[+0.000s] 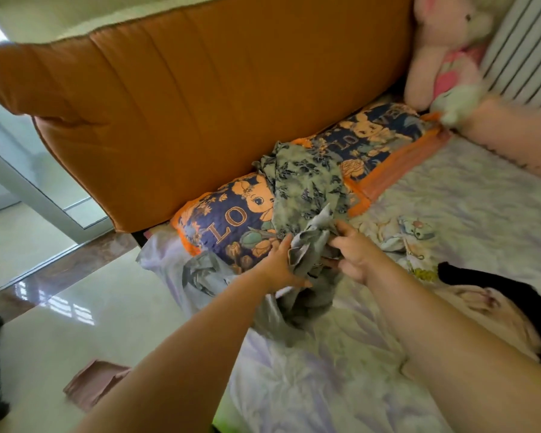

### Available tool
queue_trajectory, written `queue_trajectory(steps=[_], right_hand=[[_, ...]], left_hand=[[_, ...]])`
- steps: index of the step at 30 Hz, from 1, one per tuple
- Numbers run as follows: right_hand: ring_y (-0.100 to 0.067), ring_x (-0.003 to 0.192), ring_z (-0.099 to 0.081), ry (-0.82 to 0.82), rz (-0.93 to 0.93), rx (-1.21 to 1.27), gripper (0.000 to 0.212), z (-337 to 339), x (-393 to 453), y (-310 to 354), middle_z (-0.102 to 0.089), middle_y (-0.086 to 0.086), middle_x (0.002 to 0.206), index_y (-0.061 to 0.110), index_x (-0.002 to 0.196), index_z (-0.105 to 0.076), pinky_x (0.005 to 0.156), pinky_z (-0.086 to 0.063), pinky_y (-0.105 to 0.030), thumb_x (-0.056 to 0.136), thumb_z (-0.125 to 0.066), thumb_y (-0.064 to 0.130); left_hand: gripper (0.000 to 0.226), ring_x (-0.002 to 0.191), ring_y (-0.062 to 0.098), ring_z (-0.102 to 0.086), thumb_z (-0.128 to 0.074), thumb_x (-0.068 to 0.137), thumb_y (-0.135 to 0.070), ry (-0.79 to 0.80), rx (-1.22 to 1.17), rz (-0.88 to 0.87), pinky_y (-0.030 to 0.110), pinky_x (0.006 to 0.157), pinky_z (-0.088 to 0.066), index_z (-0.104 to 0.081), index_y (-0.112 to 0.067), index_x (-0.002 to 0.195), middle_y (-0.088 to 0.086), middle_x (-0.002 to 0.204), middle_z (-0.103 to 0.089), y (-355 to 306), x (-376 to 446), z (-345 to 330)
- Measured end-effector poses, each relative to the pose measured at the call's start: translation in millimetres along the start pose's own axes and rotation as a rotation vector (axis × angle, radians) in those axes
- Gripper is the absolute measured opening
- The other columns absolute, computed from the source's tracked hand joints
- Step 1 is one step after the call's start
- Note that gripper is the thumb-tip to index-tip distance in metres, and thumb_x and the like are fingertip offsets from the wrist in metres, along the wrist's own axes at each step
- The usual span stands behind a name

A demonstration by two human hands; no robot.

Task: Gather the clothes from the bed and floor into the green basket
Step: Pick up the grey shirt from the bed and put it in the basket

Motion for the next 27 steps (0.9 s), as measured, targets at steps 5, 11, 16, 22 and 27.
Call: queue_trajectory(steps=[5, 11, 16, 22, 27], right_hand=[[-0.016, 0.098, -0.065, 0.141, 0.059, -0.247, 0.022, 9.4, -76.6, 44.1, -0.069, -0.001, 0.107, 0.025, 0.113, -0.065, 0.075, -0.056, -0.031, 0.093, -0.061, 0.019], [-0.023, 0.108, -0.054, -0.128, 0.203, -0.35, 0.037, 70.8, -122.9, 82.9, -0.049, -0.01, 0.142, 0.027, 0.131, -0.055, 0.075, -0.051, -0.033, 0.097, -0.052, 0.013], [-0.023, 0.133, -0.039, 0.009, 0.142, -0.574, 0.086, 88.7, -157.0, 73.2, -0.039, -0.004, 0.15, 0.028, 0.149, -0.029, 0.105, -0.04, -0.038, 0.078, -0.074, 0.009], [-0.03, 0.117, -0.058, 0.077, -0.196, -1.076, 0.051, 103.9, -189.6, 42.8, -0.06, -0.008, 0.126, 0.011, 0.126, -0.056, 0.092, -0.051, -0.041, 0.085, -0.07, 0.036], [-0.031, 0.095, -0.063, -0.31, -0.024, -0.733, 0.029, 147.9, -207.4, 91.8, -0.065, -0.019, 0.11, 0.003, 0.11, -0.064, 0.084, -0.055, -0.04, 0.094, -0.052, 0.024]], left_hand=[[0.044, 0.092, 0.011, -0.063, -0.074, 0.083, -0.024, -0.107, -0.405, -0.131, 0.01, 0.064, -0.049, -0.059, -0.017, 0.124, -0.008, 0.096, -0.063, -85.5, -51.8, -13.0], [0.014, 0.09, 0.031, -0.067, -0.066, 0.086, -0.006, -0.032, -0.776, -0.019, 0.045, 0.085, -0.056, -0.065, -0.016, 0.096, 0.013, 0.097, -0.071, -117.4, -96.2, -11.9], [0.015, 0.084, 0.033, -0.066, -0.054, 0.087, -0.003, 0.079, -0.802, -0.009, 0.047, 0.09, -0.051, -0.067, -0.004, 0.096, 0.016, 0.09, -0.071, -160.2, -131.0, -9.9], [0.019, 0.083, 0.031, -0.067, -0.048, 0.087, -0.004, 0.109, -0.885, -0.106, 0.046, 0.094, -0.051, -0.067, -0.001, 0.089, 0.016, 0.088, -0.071, -203.3, -153.6, 5.8], [0.024, 0.094, 0.037, -0.066, -0.048, 0.086, 0.006, -0.039, -0.665, -0.072, 0.047, 0.084, -0.055, -0.065, 0.0, 0.103, 0.021, 0.1, -0.069, -183.7, -153.3, 23.0]])
Point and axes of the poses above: each hand's wrist, its own x-axis towards the middle knuckle, its own z-axis out of the back of the hand, y = z × x, the point moved 9 cm from there along x, towards the middle knuckle
